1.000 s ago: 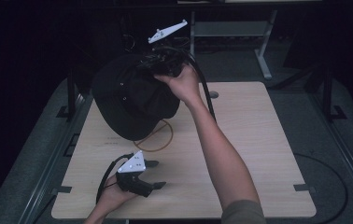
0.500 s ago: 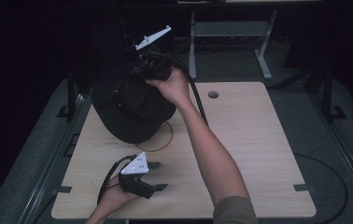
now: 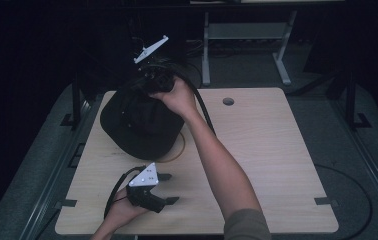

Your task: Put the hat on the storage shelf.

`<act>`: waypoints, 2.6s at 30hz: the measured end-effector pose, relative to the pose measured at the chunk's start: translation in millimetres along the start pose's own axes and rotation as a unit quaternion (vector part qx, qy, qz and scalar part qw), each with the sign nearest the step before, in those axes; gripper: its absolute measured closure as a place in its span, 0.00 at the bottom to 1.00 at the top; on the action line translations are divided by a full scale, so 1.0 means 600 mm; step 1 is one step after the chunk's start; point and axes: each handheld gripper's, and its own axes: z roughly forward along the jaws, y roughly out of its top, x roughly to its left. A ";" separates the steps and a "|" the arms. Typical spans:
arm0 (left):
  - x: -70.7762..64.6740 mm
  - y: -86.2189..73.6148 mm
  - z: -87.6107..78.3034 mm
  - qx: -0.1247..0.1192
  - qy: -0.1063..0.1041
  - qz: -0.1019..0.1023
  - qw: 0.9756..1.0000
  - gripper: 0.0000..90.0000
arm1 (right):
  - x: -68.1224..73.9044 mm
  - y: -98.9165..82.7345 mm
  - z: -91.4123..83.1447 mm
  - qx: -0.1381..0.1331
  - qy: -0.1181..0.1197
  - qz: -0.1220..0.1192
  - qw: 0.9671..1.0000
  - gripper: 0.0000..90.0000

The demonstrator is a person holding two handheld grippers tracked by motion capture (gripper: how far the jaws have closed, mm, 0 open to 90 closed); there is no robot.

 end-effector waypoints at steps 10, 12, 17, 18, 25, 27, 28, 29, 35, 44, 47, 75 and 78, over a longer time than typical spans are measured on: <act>0.000 0.000 0.001 -0.002 -0.003 -0.001 1.000 0.26 | -0.003 -0.025 -0.037 -0.044 -0.002 0.014 0.999 0.51; 0.001 0.000 0.002 -0.001 -0.004 -0.002 1.000 0.26 | -0.005 -0.032 -0.052 -0.052 -0.005 0.020 0.998 0.49; 0.001 0.000 0.002 -0.005 -0.005 -0.009 1.000 0.26 | -0.013 -0.050 -0.088 -0.074 -0.011 0.033 0.997 0.45; 0.001 -0.001 0.002 -0.005 -0.004 -0.009 1.000 0.26 | -0.014 -0.055 -0.094 -0.076 -0.012 0.036 0.996 0.44; 0.002 -0.001 0.002 -0.008 -0.003 -0.014 1.000 0.26 | -0.020 -0.078 -0.121 -0.077 -0.022 0.044 0.996 0.42; 0.004 -0.001 0.002 -0.006 -0.002 -0.014 1.000 0.25 | -0.022 -0.091 -0.135 -0.076 -0.027 0.042 0.996 0.41; 0.003 -0.002 0.002 -0.006 -0.001 -0.016 1.000 0.25 | -0.023 -0.095 -0.139 -0.077 -0.028 0.045 0.996 0.40; 0.003 -0.002 0.002 -0.005 -0.001 -0.015 1.000 0.25 | -0.023 -0.099 -0.143 -0.076 -0.025 0.052 0.995 0.40; 0.005 -0.002 0.002 -0.006 0.001 -0.015 1.000 0.24 | -0.025 -0.124 -0.167 -0.082 -0.030 0.067 0.994 0.36; 0.009 -0.003 0.001 -0.003 0.005 -0.016 1.000 0.23 | -0.026 -0.167 -0.203 -0.077 -0.041 0.081 0.993 0.33; 0.009 -0.003 0.002 -0.006 0.006 -0.018 1.000 0.23 | -0.026 -0.181 -0.214 -0.079 -0.045 0.087 0.992 0.33; 0.016 -0.007 -0.002 -0.010 0.011 -0.025 1.000 0.22 | -0.014 -0.299 -0.285 -0.072 -0.072 0.129 0.986 0.27; 0.016 -0.007 -0.002 -0.010 0.011 -0.022 1.000 0.22 | -0.012 -0.307 -0.289 -0.072 -0.076 0.129 0.986 0.27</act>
